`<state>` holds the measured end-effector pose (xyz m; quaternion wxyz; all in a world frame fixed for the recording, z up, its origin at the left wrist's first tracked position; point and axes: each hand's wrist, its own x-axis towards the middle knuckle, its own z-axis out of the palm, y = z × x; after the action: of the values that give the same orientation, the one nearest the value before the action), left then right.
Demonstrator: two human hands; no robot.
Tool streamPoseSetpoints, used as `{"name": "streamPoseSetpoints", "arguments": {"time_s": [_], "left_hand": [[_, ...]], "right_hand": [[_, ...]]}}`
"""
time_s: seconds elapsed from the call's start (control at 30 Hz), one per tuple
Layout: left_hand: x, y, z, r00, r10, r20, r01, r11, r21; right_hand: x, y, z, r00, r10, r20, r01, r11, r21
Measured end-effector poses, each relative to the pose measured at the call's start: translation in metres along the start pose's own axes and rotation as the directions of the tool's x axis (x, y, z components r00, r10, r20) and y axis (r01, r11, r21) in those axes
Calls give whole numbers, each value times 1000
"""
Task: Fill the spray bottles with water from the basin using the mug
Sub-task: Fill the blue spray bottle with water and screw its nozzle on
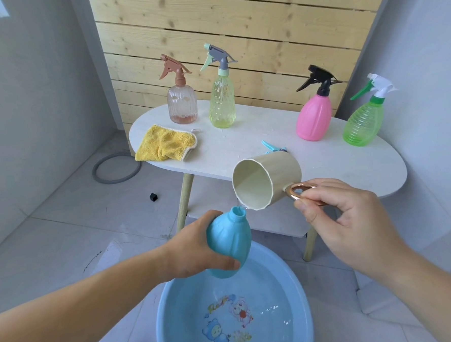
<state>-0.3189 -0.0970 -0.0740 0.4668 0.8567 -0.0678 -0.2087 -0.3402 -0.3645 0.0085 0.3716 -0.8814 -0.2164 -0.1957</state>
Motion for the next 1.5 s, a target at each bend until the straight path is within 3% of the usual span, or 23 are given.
{"name": "streamPoseSetpoints", "arguments": {"time_s": [1.5], "left_hand": [[1,-6,2,1000,-19,23,19,1000,-12]], "right_hand": [[-2,-1,2,952,-302,53,307,931,-195]]}}
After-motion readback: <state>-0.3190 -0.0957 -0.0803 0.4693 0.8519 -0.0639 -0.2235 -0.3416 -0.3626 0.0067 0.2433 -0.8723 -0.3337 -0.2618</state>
